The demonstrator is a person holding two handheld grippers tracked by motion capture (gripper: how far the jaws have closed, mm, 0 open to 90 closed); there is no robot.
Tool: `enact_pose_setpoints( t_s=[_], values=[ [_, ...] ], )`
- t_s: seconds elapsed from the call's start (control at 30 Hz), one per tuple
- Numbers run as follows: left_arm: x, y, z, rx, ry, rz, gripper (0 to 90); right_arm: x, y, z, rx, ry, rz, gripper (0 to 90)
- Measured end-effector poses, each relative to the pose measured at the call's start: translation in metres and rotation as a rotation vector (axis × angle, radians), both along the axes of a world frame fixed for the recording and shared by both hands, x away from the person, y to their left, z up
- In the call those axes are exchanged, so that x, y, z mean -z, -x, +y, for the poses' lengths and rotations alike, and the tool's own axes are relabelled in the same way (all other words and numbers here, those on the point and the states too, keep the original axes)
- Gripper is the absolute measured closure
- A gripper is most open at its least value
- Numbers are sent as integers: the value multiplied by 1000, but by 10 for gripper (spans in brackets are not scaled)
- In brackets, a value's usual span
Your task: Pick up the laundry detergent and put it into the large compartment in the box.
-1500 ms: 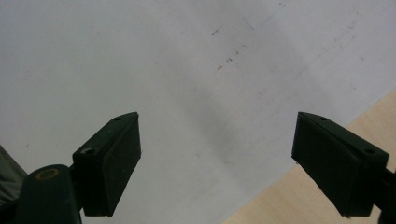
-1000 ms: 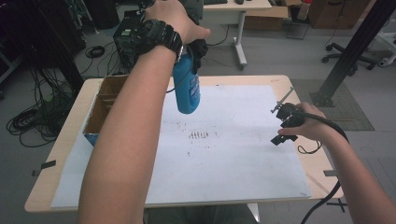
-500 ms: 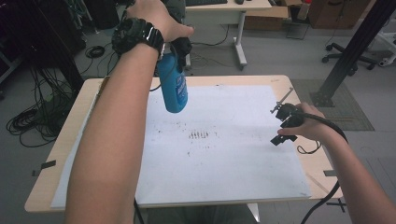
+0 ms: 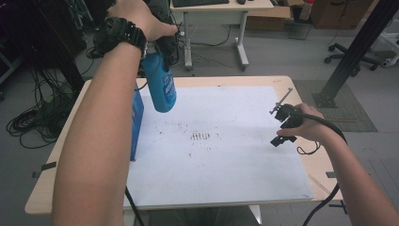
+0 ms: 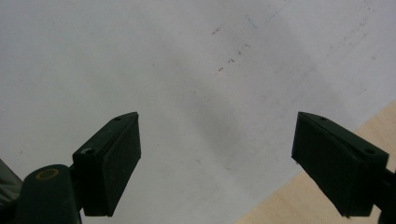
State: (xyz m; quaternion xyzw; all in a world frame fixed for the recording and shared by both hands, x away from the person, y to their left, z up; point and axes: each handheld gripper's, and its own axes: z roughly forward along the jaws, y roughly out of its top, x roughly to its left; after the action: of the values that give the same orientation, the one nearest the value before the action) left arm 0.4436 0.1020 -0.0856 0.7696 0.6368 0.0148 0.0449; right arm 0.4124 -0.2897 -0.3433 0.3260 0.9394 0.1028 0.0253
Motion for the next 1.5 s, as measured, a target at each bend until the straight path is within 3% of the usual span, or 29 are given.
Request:
enact_pose_setpoints(
  t_s=[0.83,1.5],
  values=[
    [-4,8,52,-80,-2,-16,376,1,-3,9,-9,7,6,157],
    [3,10,86,-134,-18,-9,376,0,-3,9,-2,8,9,157]
  ],
)
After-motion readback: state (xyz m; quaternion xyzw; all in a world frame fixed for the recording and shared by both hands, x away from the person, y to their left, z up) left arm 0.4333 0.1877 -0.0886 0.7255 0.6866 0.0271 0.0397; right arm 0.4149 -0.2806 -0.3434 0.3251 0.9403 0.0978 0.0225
